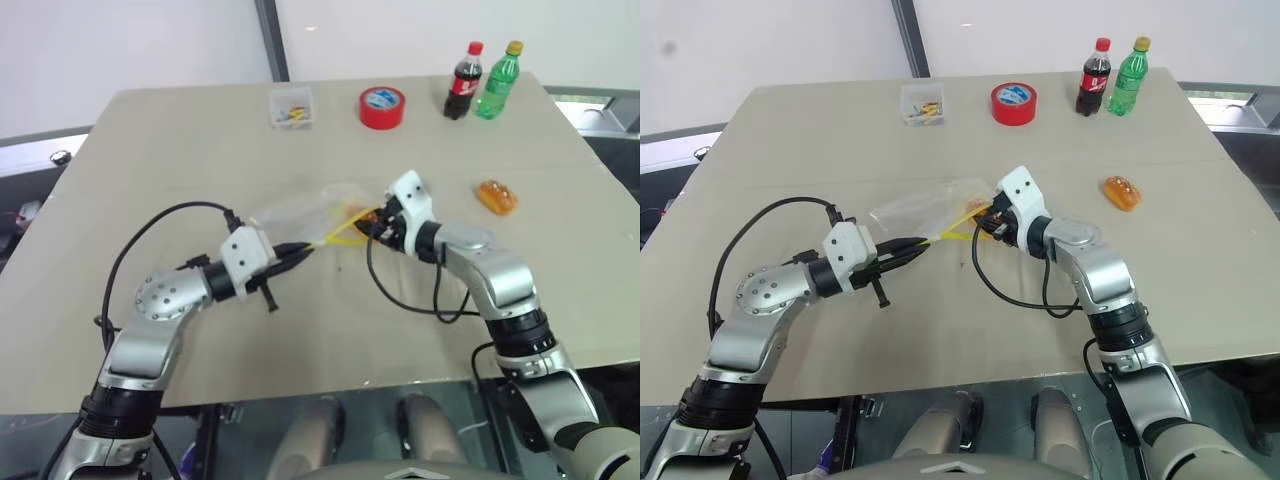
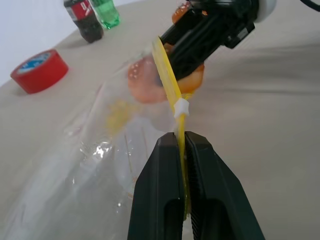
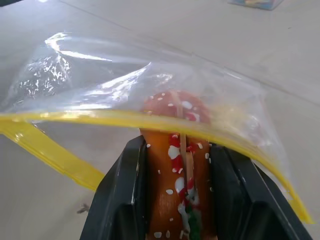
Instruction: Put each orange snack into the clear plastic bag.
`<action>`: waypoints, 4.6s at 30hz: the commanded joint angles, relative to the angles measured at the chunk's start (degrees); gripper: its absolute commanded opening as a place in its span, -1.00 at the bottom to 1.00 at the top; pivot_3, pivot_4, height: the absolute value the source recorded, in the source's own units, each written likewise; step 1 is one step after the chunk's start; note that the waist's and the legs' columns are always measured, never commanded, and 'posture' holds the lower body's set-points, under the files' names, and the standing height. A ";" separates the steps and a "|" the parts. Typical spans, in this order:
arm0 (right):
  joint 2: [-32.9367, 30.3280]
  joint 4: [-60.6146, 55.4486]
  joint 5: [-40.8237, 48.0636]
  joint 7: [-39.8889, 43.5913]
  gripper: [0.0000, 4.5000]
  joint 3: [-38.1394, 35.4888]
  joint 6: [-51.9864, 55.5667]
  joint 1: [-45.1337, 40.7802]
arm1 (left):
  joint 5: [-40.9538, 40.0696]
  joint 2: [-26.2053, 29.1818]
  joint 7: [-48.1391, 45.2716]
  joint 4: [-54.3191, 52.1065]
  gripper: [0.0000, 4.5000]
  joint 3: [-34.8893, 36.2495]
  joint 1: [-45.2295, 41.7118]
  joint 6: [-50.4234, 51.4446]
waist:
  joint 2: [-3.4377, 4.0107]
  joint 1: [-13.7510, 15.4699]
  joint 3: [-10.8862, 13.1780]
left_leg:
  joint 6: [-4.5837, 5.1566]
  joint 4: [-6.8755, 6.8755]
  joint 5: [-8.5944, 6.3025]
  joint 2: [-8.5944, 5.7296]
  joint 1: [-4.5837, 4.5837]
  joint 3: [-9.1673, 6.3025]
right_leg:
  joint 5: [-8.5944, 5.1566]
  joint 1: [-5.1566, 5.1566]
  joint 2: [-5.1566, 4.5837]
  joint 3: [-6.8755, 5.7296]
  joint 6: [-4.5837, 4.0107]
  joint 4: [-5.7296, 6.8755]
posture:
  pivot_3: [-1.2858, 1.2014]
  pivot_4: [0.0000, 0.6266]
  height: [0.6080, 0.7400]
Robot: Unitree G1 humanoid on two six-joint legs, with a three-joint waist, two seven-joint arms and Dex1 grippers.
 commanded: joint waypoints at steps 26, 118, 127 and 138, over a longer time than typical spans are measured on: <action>7.72 5.50 -6.39 -6.32 0.71 2.93 -20.74 1.76 | 1.84 -4.50 10.78 1.06 -1.00 1.45 -2.63 4.41 | 0.03 -0.98 0.00 | -0.01 -0.03 0.00 0.01 -0.02 0.00 | 0.01 -0.09 0.05 0.04 -0.01 0.04 | 0.03 -0.52 1.00; 15.91 4.85 6.60 -4.74 -0.33 1.88 -3.07 1.75 | -2.62 -1.53 11.30 -12.92 -1.00 4.72 11.25 12.14 | 0.02 -0.82 0.00 | -0.02 -0.02 -0.08 0.31 0.04 0.14 | 0.10 -0.09 0.28 0.12 -0.09 -0.04 | 0.03 -0.52 1.00; 17.55 20.66 -3.56 -6.23 -0.07 6.56 -19.82 -3.41 | -5.41 -3.71 13.34 -13.86 -1.00 5.83 10.78 13.80 | 0.03 -1.07 0.00 | -0.08 -0.04 -0.10 0.36 0.06 0.17 | 0.11 -0.14 0.34 0.14 -0.11 -0.01 | 0.03 -0.52 1.00; 4.95 2.07 -4.02 4.19 0.67 7.13 -23.78 3.92 | -15.43 -5.92 16.51 -8.81 -1.00 13.66 3.54 21.99 | 0.02 -0.95 -0.01 | -0.09 -0.01 -0.10 0.36 0.05 0.14 | 0.11 -0.08 0.33 0.12 -0.10 -0.04 | 0.03 -0.52 1.00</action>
